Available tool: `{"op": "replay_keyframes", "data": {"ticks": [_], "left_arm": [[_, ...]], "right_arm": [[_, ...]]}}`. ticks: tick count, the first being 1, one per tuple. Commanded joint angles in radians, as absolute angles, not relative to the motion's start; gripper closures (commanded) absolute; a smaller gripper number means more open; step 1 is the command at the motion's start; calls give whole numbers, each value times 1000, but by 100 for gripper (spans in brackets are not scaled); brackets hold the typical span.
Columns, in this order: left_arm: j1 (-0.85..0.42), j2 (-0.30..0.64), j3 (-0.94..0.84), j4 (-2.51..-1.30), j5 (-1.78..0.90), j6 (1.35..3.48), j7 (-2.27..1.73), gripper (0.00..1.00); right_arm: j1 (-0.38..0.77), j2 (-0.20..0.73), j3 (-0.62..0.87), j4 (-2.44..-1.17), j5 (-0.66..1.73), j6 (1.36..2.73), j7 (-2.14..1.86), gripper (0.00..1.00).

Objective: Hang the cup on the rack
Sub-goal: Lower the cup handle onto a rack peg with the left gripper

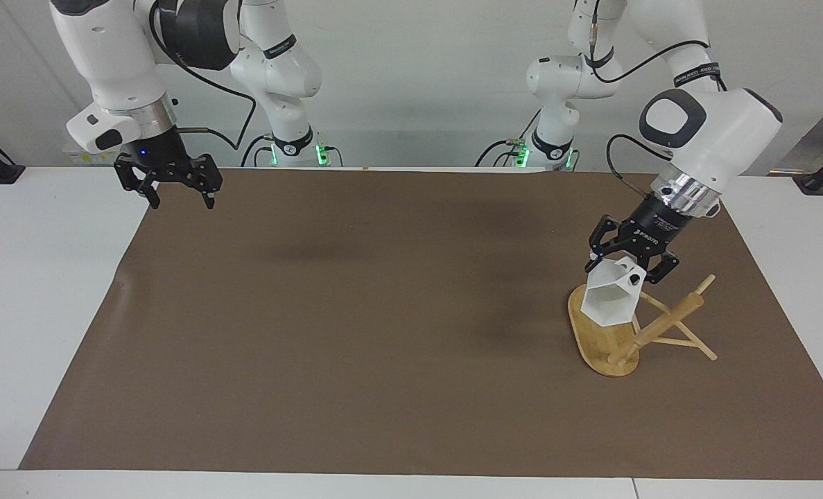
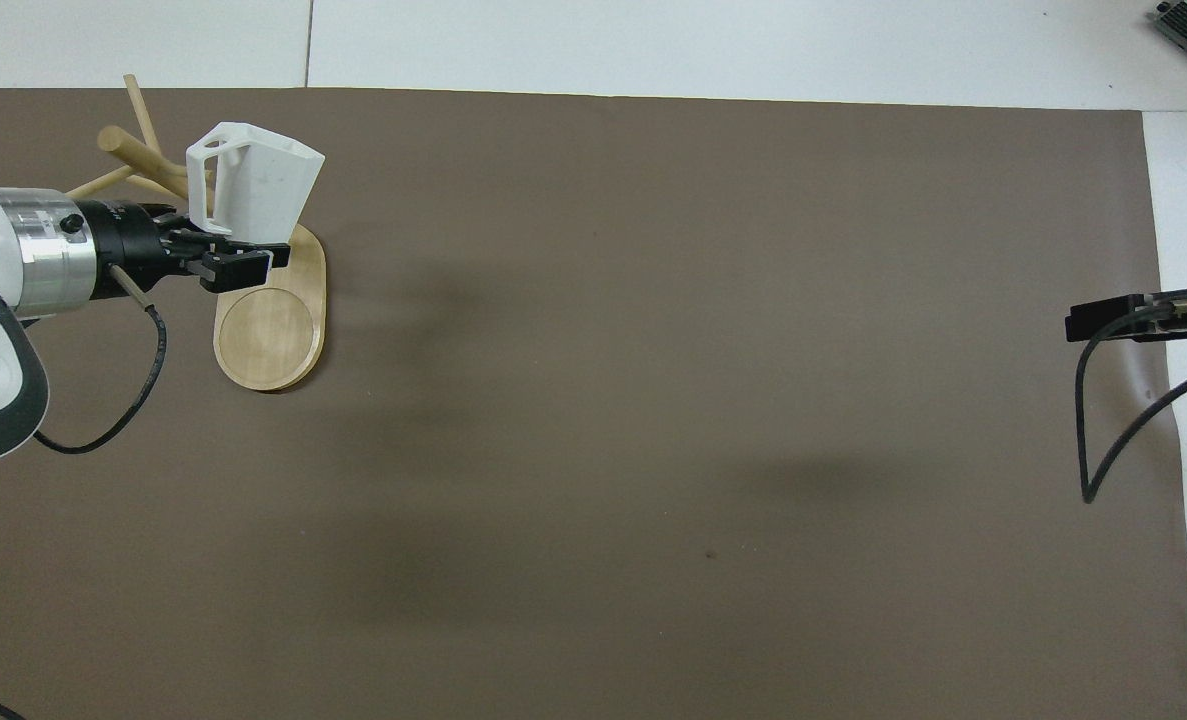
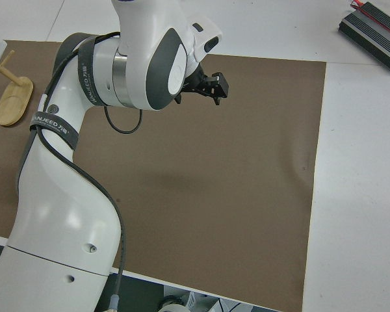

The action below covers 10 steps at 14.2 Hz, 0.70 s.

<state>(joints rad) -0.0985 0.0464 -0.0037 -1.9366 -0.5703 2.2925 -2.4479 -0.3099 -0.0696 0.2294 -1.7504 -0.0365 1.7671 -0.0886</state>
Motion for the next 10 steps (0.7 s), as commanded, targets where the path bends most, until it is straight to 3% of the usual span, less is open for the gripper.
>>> {"op": "replay_keyframes", "data": {"ticks": [1,10], "left_arm": [[-110,40,-2,-1974,-557,2359,-2471,100],[-124,80,-2,-1982,-558,2468,-2529,100]], "right_arm": [[-322,-91,236,-1769,-43,1786,-86,0],[-291,-114,250,-1692,-40,1695,-87,0]]}}
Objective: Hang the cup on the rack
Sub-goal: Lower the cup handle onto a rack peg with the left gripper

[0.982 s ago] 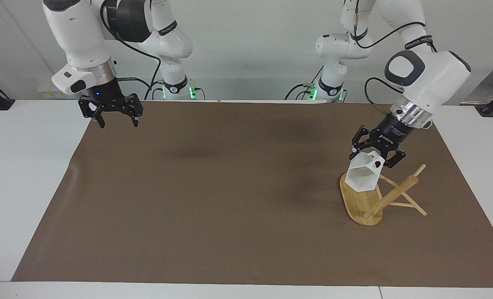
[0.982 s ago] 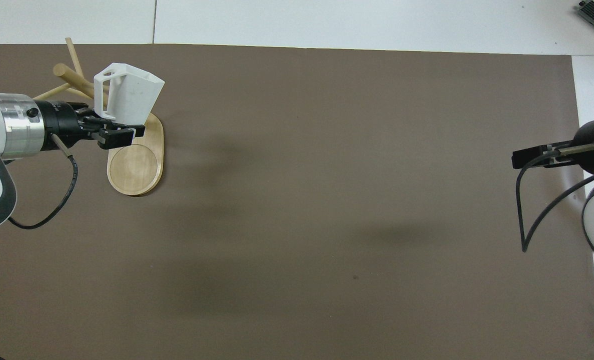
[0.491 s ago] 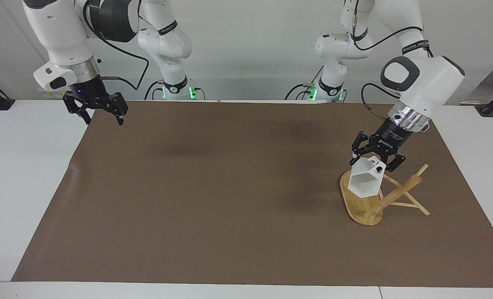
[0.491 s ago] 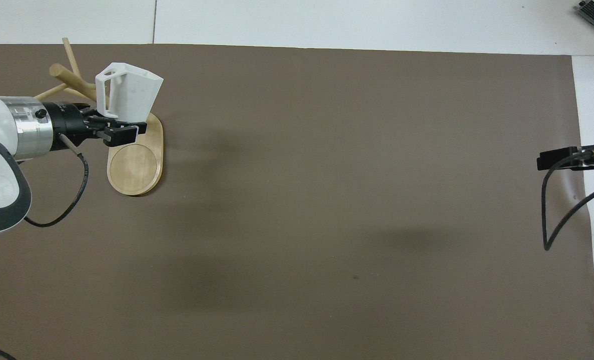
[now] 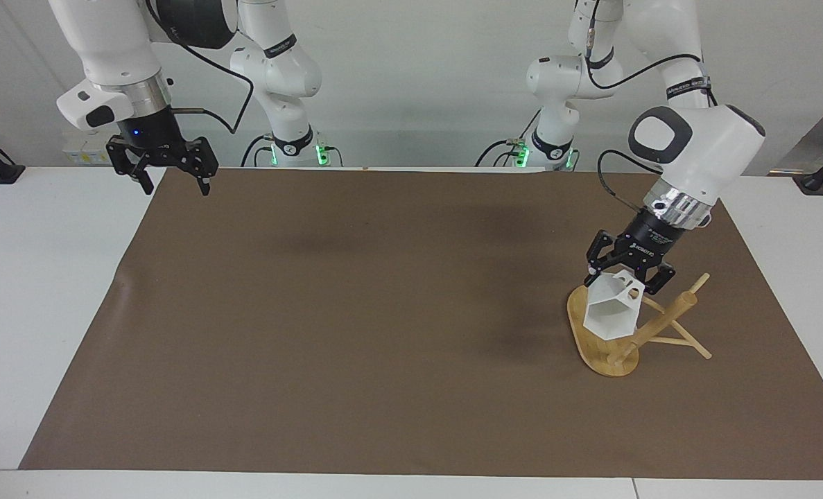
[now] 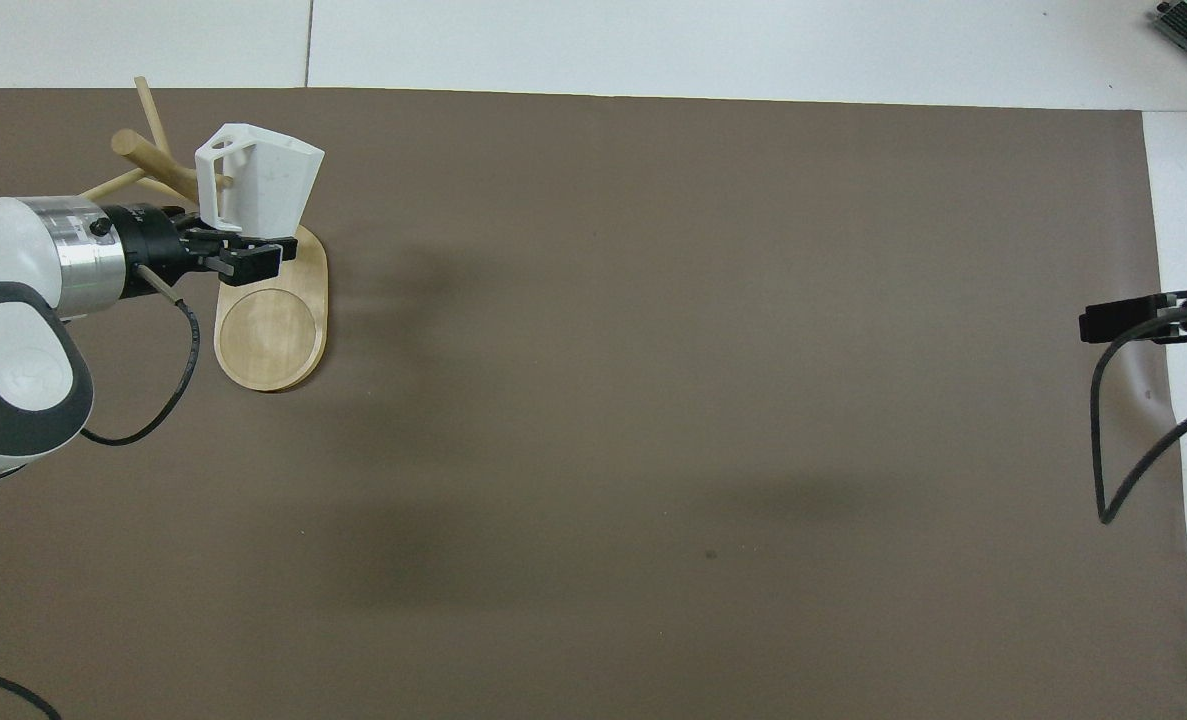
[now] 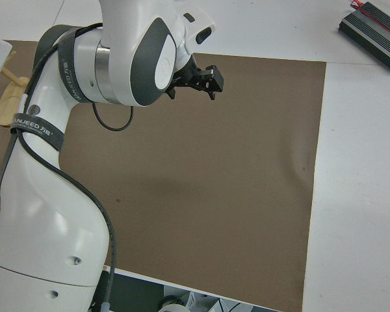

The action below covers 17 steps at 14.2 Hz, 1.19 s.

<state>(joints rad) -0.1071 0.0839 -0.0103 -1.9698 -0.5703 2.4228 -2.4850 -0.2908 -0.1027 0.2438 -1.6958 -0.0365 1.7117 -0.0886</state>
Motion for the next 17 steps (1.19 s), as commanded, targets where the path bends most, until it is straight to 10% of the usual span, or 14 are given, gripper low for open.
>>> {"op": "replay_keyframes", "data": {"ticks": [1,10,12,14,17], "left_arm": [[-124,80,-2,-1983,-558,2482,-2539,100],[-98,75,2,-2019,-514,2445,-2531,96],[-94,75,2,-2014,-509,2430,-2530,68],[-91,78,2,-1990,-424,2376,-2528,19],[-89,81,3,-1935,-312,2260,-2516,0]], "right_arm": [[-293,-115,249,-1692,-40,1695,-87,0],[-296,-114,238,-1695,-40,1707,-87,0],[-272,-114,221,-1694,-40,1709,-86,0],[-98,-112,33,-1694,-41,1712,-87,0],[-20,-110,-68,-1694,-15,1709,-89,0]]}}
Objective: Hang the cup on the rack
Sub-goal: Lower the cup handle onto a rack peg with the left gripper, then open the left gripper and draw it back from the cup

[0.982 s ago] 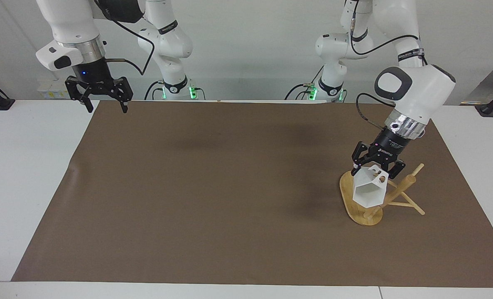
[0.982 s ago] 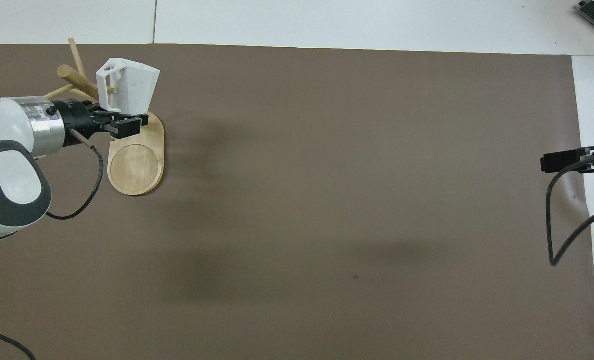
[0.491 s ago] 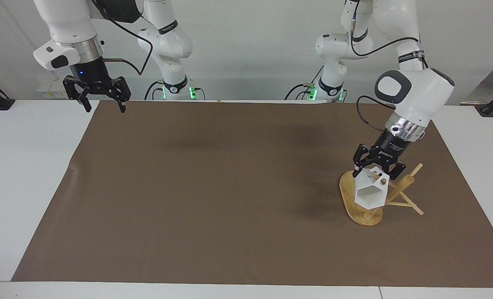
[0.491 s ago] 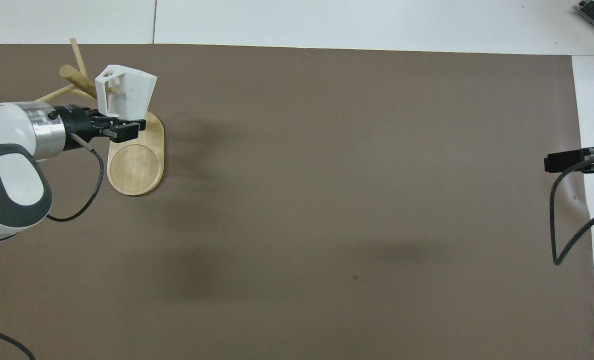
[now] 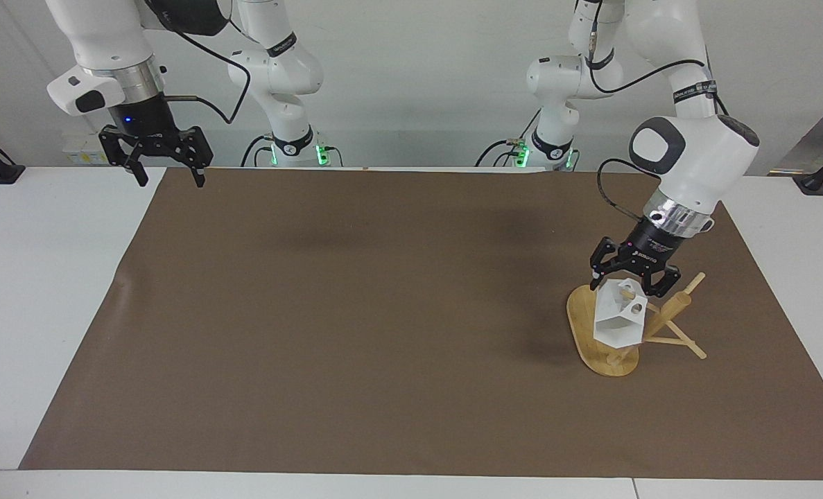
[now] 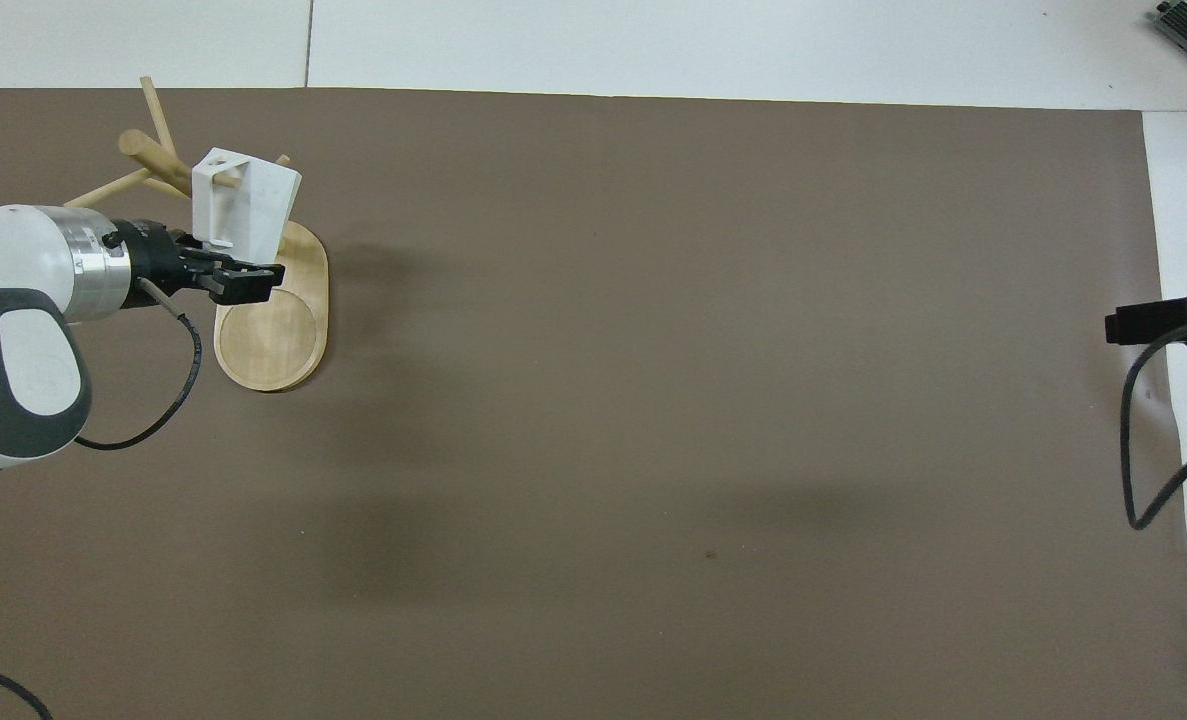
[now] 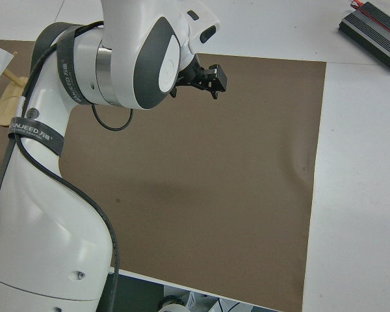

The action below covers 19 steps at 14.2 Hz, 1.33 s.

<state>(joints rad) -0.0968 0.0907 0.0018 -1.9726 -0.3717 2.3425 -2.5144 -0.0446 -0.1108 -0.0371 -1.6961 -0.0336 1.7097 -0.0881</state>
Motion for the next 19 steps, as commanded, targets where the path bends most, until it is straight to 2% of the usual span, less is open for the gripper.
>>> {"op": "replay_keyframes", "data": {"ticks": [1,5,9,19], "left_arm": [[-81,77,3,-1919,-290,2214,-2485,0],[-89,40,2,-1847,-218,2018,-2239,0],[-95,-34,-3,-1856,-206,1918,-1895,0],[-97,-126,-20,-1845,-169,1736,-808,0]], "right_arm": [[-21,-112,-69,-1694,-5,1701,-87,0],[-31,-112,-74,-1697,21,1694,-89,0],[-31,-112,-72,-1695,38,1674,-89,0],[-32,-112,-75,-1697,43,1687,-86,0]]}}
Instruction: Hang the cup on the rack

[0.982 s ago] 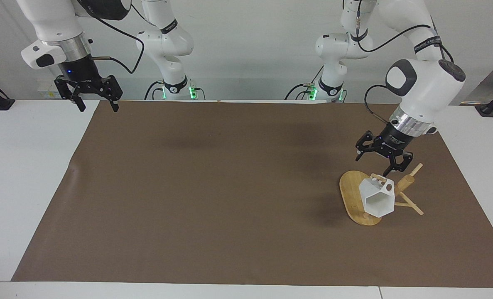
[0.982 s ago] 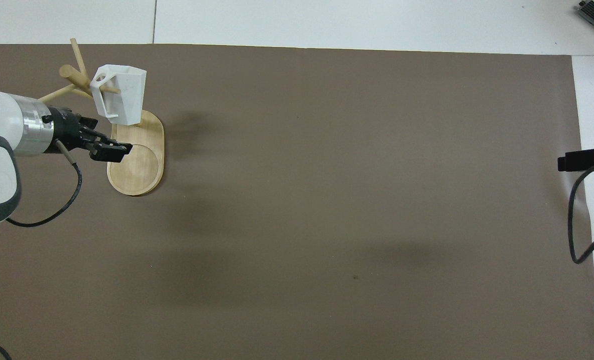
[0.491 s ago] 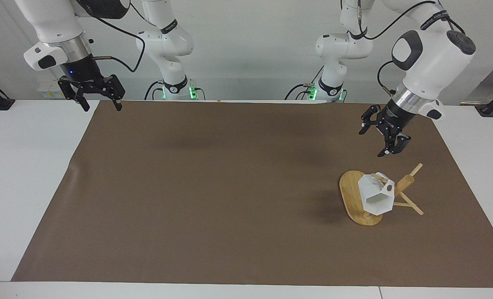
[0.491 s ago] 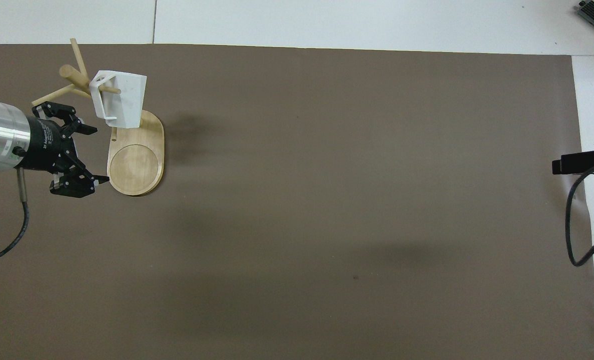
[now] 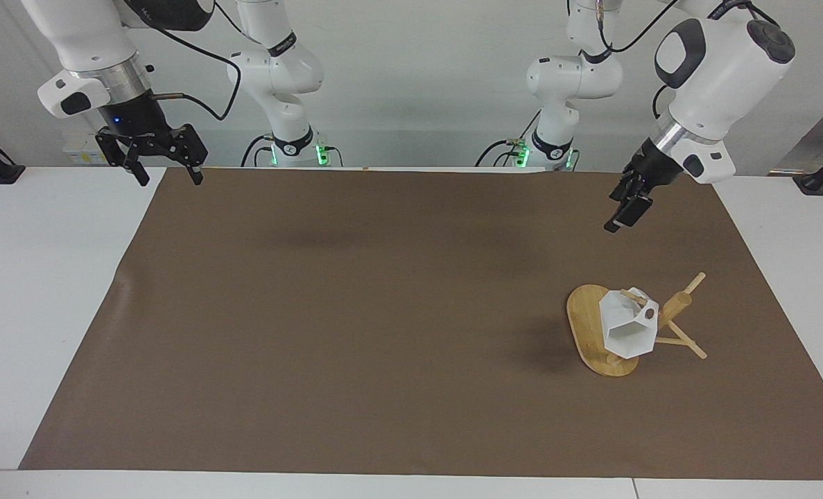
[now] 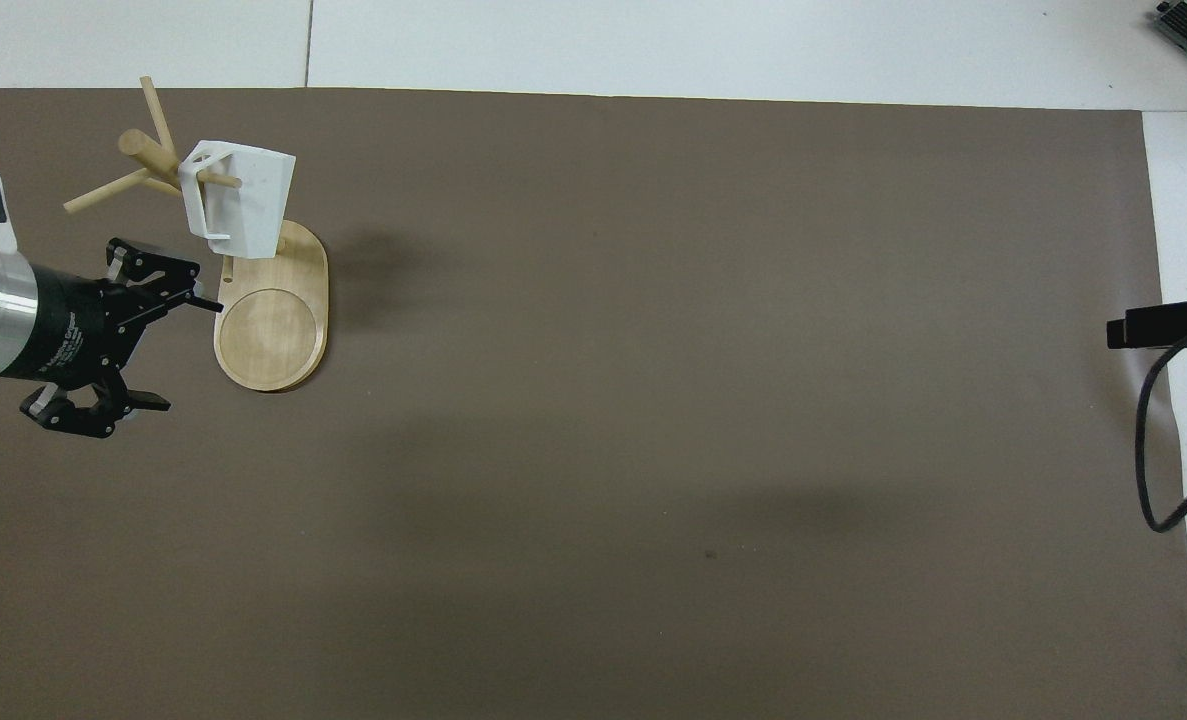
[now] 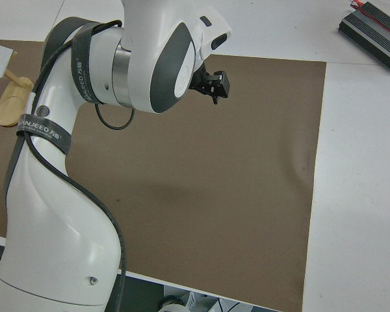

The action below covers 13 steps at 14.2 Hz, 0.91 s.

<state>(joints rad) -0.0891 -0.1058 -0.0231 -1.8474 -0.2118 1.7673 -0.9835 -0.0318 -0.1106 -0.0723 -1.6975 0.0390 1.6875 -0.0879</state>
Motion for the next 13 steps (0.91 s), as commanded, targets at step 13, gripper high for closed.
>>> {"op": "replay_keyframes", "data": {"ticks": [13], "left_arm": [[-87,-11,-37,-1517,-26,1505,-3,0]], "right_arm": [[-31,-114,-69,-1697,46,1674,-89,0]]}}
